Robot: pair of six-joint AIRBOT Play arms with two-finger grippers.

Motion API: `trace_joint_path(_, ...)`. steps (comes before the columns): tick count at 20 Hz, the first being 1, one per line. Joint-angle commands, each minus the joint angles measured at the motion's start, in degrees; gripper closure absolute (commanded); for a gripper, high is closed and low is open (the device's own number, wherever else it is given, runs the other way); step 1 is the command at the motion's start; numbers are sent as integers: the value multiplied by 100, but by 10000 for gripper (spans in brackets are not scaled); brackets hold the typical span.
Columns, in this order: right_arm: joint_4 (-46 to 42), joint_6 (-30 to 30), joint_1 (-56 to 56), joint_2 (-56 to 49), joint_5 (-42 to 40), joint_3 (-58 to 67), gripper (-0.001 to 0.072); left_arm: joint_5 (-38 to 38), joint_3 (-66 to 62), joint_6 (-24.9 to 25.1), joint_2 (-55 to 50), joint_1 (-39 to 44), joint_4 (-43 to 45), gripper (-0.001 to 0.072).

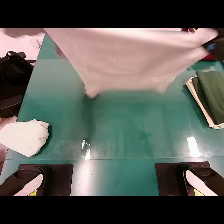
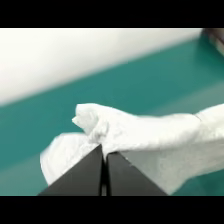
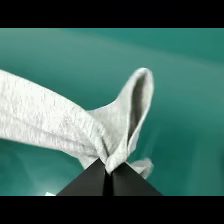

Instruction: Fold the shirts.

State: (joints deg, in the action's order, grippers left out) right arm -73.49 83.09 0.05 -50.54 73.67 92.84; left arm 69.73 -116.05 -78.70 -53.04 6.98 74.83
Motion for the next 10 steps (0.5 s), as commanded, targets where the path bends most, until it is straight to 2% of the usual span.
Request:
trace_joint_path(1, -114, 332, -26, 667, 214, 833, 700, -463, -531, -57, 627, 0, 66, 684)
trace_joint_path(5, -468, 741, -24, 433, 1038, 1690, 700, -833, -721, -22, 540, 0, 111, 683)
trace_joint_path(8, -459, 892, -24, -212, 1698, 2000, 700, -651, -509, 76, 39, 0, 289, 683)
trace_joint_path(10, -457, 914, -24, -713, 1965, 1729, 701, -396, -63, 74, -446, 0, 297, 683)
